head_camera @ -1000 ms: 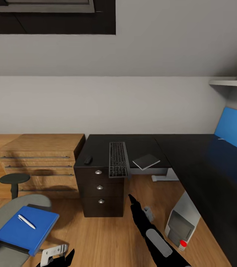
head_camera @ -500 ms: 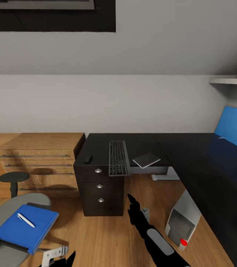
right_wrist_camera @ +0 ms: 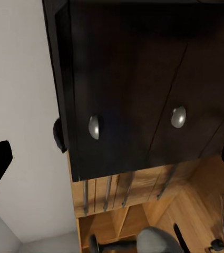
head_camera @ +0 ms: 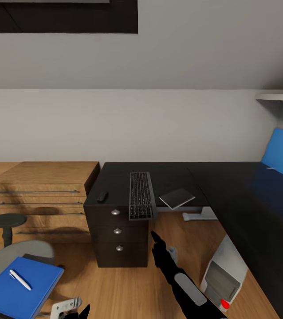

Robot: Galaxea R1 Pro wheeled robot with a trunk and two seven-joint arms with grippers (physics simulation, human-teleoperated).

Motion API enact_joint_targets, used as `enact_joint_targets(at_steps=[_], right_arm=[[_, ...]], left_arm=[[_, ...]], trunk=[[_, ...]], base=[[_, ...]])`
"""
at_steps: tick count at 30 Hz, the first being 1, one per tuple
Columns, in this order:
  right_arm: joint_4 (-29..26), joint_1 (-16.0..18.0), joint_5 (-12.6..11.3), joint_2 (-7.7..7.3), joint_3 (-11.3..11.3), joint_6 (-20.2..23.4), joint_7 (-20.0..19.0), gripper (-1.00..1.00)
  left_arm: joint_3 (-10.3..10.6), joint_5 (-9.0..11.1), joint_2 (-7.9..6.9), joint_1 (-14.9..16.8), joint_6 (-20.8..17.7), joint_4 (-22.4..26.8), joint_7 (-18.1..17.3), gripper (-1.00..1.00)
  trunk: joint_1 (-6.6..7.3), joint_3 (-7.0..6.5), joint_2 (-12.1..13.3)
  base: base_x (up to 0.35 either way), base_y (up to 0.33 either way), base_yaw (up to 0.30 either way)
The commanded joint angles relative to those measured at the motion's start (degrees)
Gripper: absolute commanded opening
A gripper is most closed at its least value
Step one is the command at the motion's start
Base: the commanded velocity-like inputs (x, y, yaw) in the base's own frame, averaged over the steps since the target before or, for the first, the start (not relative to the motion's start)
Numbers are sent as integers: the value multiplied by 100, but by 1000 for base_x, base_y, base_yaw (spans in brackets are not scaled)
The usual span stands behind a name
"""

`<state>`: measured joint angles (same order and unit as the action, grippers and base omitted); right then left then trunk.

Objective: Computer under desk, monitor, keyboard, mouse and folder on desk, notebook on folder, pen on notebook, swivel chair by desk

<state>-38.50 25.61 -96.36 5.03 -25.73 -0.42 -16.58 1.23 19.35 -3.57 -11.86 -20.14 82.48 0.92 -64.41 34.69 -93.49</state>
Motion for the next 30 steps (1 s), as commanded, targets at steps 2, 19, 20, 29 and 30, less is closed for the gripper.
enact_joint_targets(at_steps=[2, 19, 20, 29, 30], right_arm=[[7, 5, -50, -2, -20, -3, -25, 100], [8, 5, -27, -2, -20, -1, -38, 100], [5, 5, -18, -2, -20, -1, -38, 100], [0, 5, 20, -2, -20, -1, -38, 100], [0, 5, 20, -2, -20, -1, -38, 100]], left_arm=[[5, 42, -3, -1, -25, 7, 11, 100], [134, 42, -3, -1, -25, -6, 18, 100], [149, 42, -3, -1, -28, -13, 22, 100], [252, 41, -3, -1, -34, -72, 39, 100], [252, 41, -3, -1, -34, -73, 39, 100]], trunk=[[-2, 4, -2], [-2, 4, -2], [-2, 4, -2], [129, -103, 238], [129, -103, 238]], base=[[212, 0, 0], [131, 38, 0], [110, 50, 0], [19, 9, 0], [2, 1, 0]])
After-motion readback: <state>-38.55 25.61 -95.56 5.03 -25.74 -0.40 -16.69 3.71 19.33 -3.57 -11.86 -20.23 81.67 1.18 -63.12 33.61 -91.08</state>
